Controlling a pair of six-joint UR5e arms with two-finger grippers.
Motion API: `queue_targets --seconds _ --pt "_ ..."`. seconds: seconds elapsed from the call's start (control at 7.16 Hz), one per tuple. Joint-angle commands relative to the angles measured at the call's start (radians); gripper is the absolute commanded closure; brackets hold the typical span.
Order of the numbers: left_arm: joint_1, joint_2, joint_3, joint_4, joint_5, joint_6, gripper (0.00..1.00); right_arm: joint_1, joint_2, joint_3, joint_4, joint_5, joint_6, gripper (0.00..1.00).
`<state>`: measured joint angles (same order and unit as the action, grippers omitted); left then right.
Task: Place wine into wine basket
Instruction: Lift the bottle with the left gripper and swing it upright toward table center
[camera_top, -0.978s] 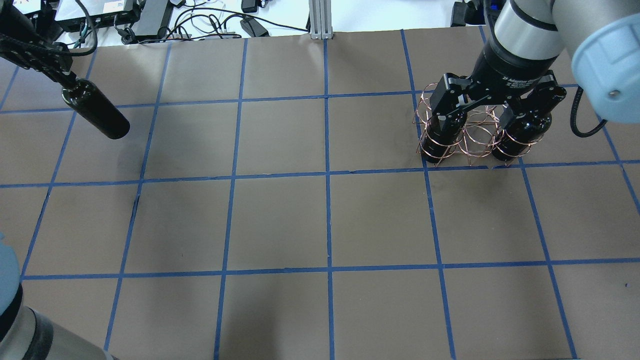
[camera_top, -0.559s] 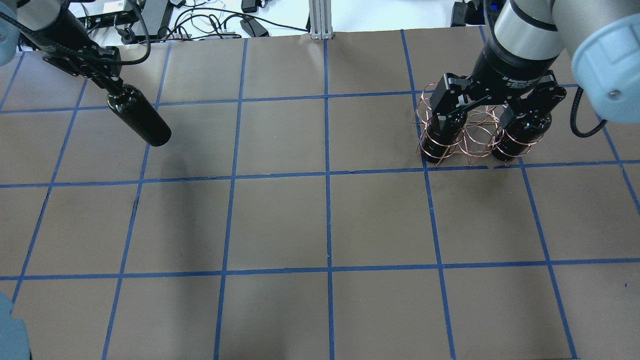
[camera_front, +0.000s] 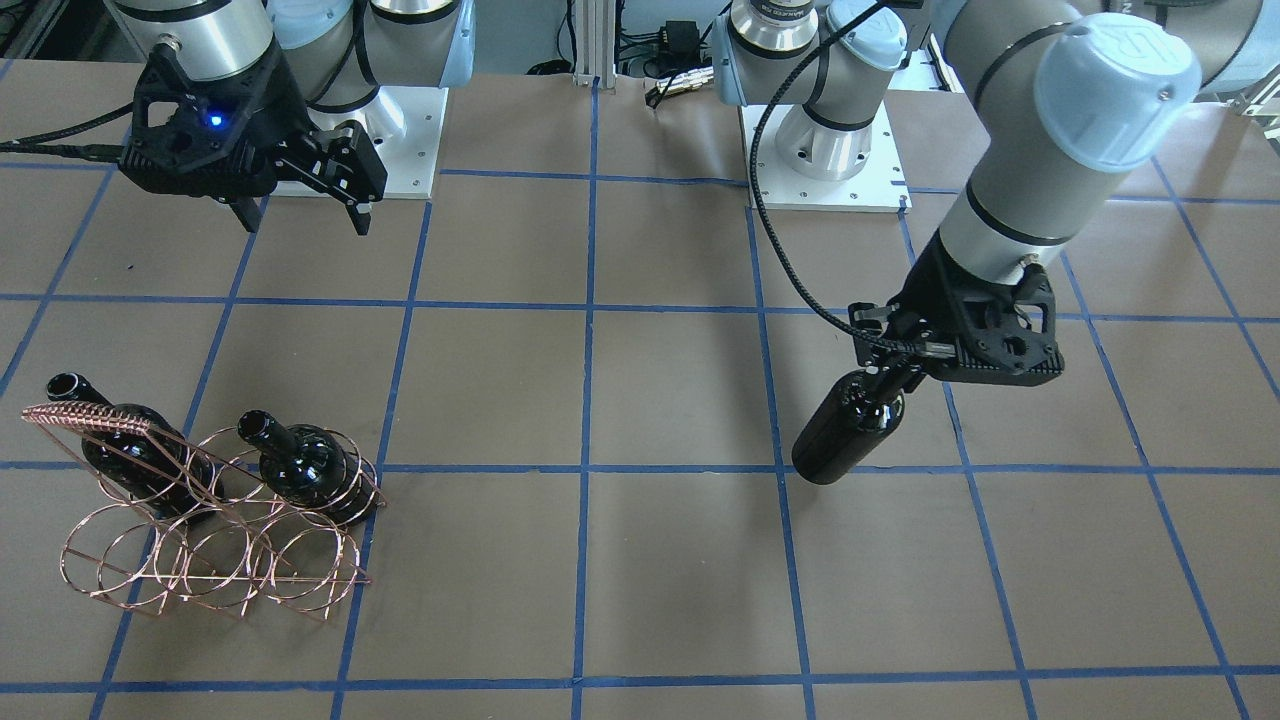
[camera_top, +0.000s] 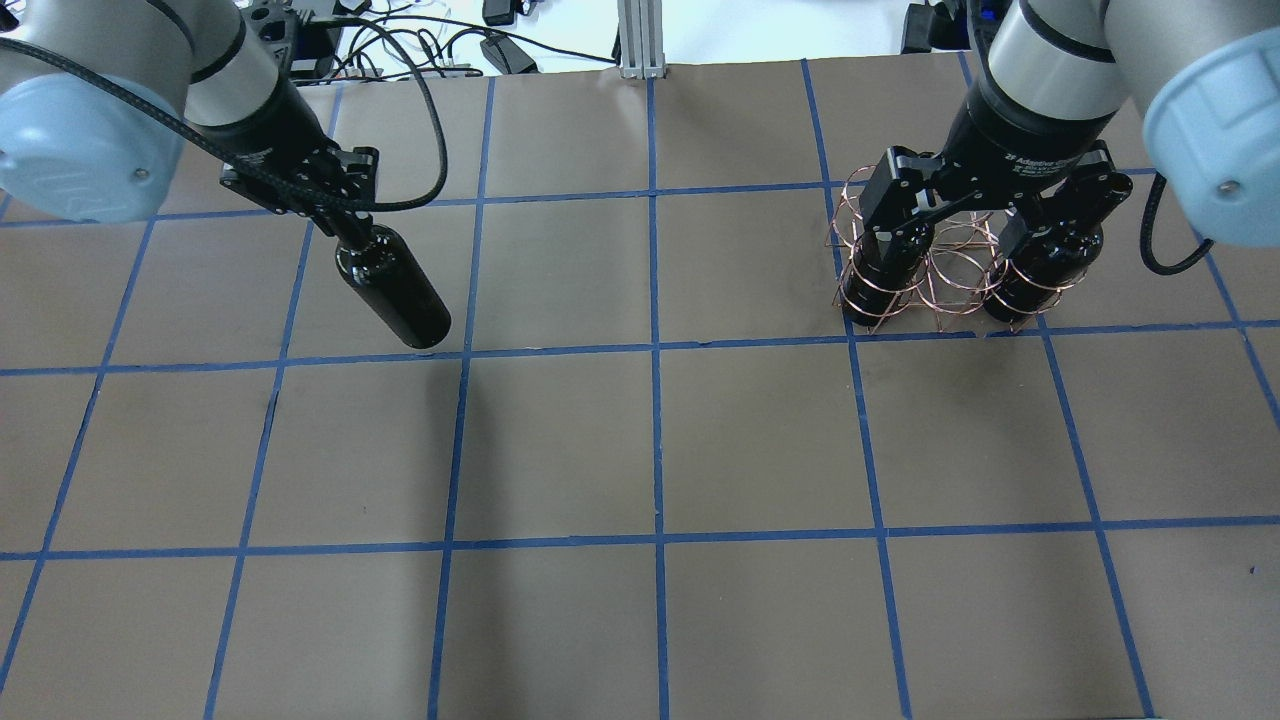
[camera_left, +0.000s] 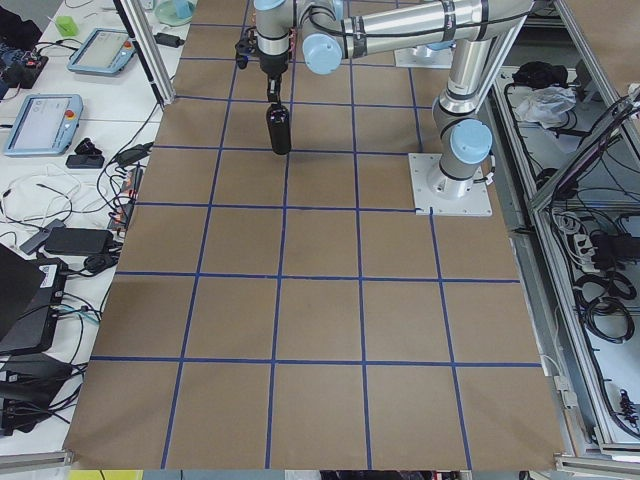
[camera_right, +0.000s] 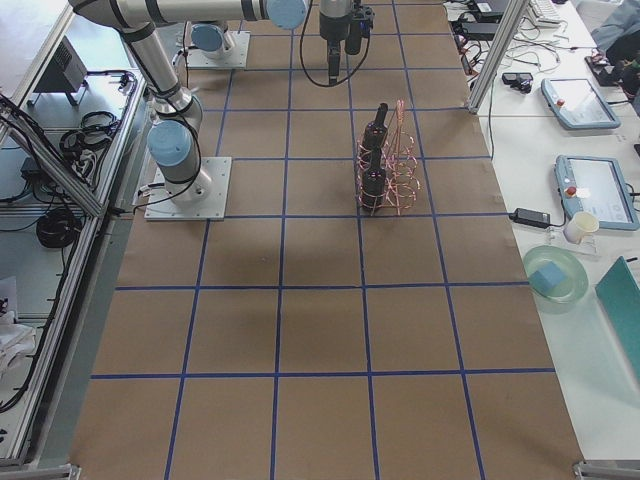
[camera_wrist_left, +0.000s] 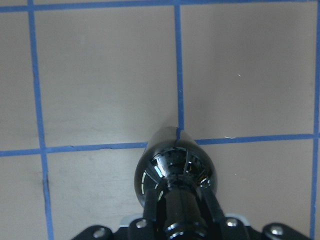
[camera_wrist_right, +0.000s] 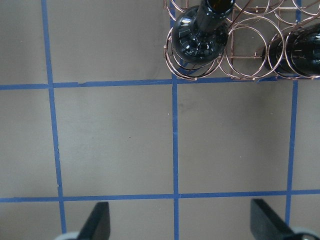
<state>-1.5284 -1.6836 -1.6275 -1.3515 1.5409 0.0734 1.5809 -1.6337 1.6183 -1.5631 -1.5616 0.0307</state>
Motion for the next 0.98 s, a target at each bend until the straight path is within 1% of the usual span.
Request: queue_targets --seconds 0.0,0.14,0.56,0.84 --pt "-0.099 0.053 -0.086 0.0 0.008 -0.078 1.0 -0.001 0.0 0.0 0.0 -0.002 0.0 0.0" --pt "-0.116 0.076 -0.122 0.002 0.002 -0.108 1.0 0.001 0.0 0.002 0.0 0.0 0.0 0.0" --pt "-0.122 0.123 -0.205 0.026 0.007 -0.121 1.0 0.001 0.0 0.002 0.0 0.0 0.0 0.0" --pt "-0.122 0.12 -0.226 0.049 0.008 -0.119 1.0 0.001 0.0 0.003 0.0 -0.002 0.0 0.0"
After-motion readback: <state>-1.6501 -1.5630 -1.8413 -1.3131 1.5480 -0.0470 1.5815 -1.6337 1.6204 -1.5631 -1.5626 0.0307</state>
